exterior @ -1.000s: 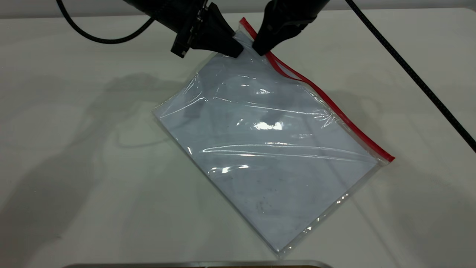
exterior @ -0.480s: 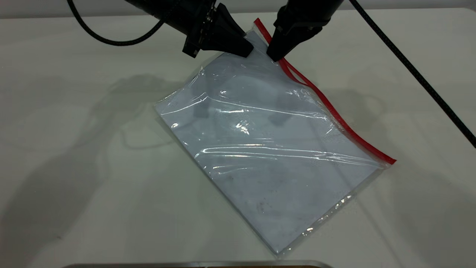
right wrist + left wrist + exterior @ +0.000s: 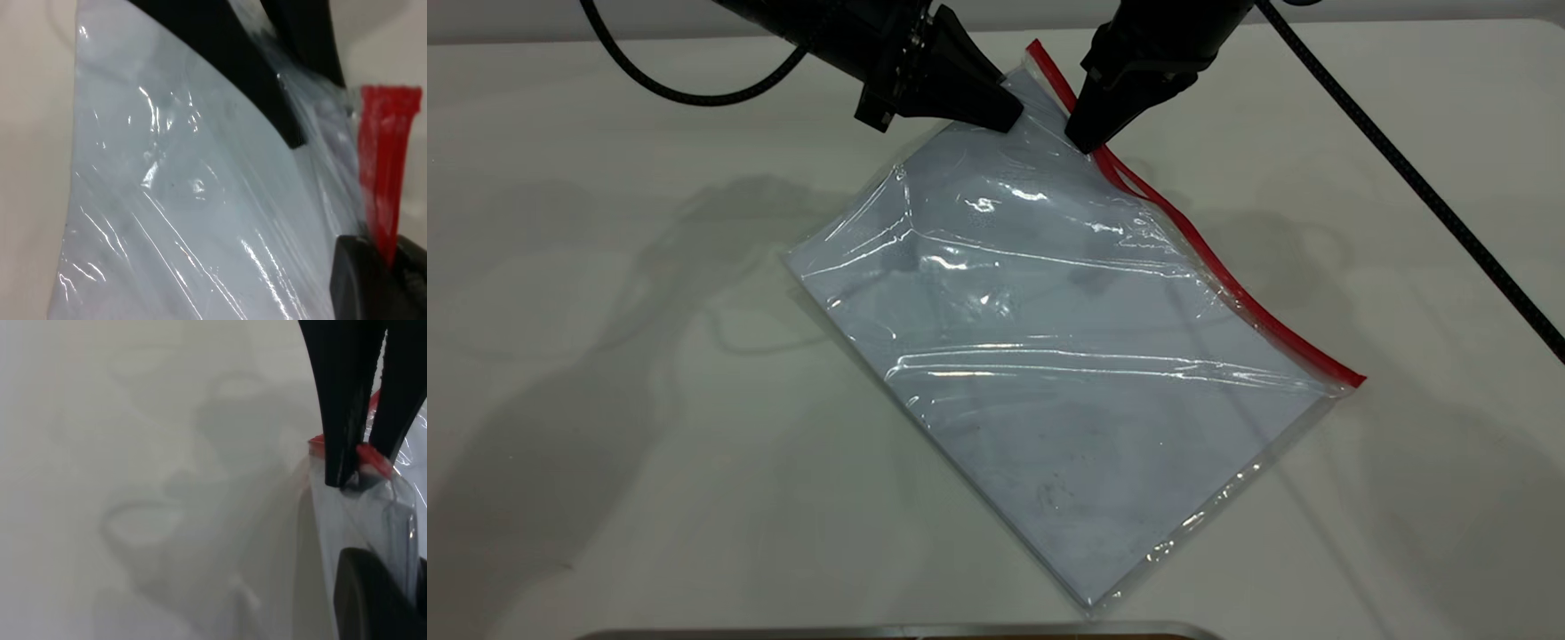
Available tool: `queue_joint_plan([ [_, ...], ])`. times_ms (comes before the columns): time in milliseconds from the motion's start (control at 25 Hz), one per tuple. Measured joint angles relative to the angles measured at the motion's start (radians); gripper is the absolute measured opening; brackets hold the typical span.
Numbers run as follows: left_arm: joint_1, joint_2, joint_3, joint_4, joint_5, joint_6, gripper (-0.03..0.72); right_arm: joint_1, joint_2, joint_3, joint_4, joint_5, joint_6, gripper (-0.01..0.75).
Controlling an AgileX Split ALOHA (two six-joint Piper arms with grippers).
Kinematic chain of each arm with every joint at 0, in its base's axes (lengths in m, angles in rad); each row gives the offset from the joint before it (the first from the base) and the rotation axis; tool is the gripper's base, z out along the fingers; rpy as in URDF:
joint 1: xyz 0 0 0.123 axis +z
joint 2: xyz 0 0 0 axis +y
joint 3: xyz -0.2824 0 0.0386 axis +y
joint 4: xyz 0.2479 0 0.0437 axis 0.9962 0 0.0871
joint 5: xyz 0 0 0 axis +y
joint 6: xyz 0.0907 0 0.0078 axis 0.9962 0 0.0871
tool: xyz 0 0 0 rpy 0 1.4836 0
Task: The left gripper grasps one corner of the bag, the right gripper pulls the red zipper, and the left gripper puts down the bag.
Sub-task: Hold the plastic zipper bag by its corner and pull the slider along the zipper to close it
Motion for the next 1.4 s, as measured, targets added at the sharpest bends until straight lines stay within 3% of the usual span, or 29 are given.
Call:
queue_joint_plan([
  [480,0.056,0.0,0.0,-0.021,0.012,-0.026,0.053,-0.015,0.022,0.009,-0.079,-0.004,0.005,0.06],
  [800,0.104,-0.012,0.0,-0.017,-0.02,-0.083,0.053,-0.024,0.031,0.013,-0.171,0.075,0.021,0.062],
  [1400,0.12,-0.012,0.0,0.167,-0.105,-0.201,0.053,-0.025,0.031,0.016,-0.568,0.274,0.371,0.077],
])
